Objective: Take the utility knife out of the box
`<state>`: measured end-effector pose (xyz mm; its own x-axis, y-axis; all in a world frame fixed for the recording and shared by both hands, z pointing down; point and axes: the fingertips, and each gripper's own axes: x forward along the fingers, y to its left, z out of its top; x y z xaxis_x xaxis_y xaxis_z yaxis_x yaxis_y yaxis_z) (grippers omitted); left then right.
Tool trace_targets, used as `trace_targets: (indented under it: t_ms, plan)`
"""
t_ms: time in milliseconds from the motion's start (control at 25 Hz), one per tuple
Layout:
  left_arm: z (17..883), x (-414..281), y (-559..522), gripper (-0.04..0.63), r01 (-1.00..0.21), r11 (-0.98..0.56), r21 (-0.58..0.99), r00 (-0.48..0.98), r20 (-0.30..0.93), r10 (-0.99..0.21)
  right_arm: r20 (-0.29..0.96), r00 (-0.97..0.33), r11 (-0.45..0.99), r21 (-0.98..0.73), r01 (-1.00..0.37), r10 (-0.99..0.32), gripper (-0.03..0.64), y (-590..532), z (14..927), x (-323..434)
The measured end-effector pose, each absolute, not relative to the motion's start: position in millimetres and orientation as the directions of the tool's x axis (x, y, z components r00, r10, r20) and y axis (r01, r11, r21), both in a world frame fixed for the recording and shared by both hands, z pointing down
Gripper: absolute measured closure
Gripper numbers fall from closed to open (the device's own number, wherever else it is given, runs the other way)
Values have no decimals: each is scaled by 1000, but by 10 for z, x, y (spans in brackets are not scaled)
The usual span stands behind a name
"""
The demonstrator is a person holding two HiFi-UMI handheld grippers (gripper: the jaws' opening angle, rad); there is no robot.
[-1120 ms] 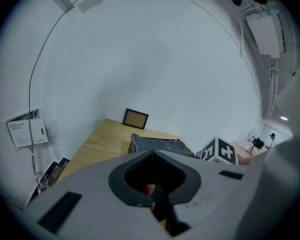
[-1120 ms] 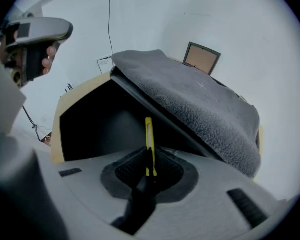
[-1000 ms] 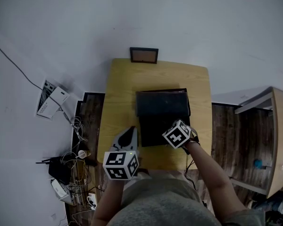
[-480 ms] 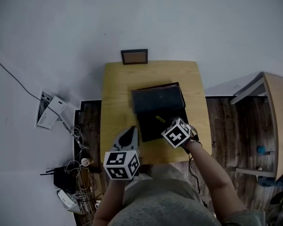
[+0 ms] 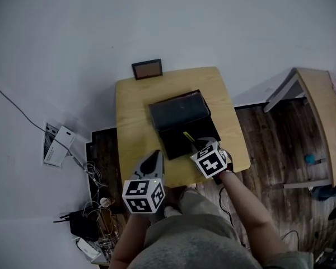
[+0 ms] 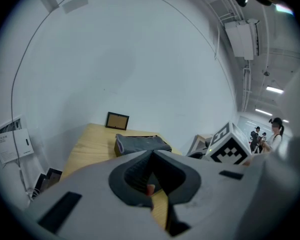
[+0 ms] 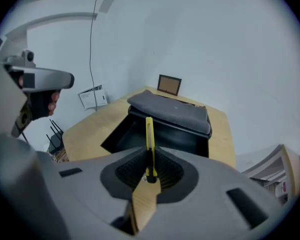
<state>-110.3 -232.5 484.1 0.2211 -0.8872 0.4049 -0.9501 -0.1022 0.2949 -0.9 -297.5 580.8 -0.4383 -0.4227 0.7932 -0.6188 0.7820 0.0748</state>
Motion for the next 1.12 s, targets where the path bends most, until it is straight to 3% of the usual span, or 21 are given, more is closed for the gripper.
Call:
trace_targets:
  t_ms: [640,1120]
  plan:
    - [4717,-814,-1662,591,-927,-225,301,330,365,-871,514,-509,601,16,-799,-691,578,-2045,4999,282]
    - [4604,-778,-1168,591,-920,-274,280,361,337,-870,364,-521,526,-92,-845,-772,578,-1363,4588,411]
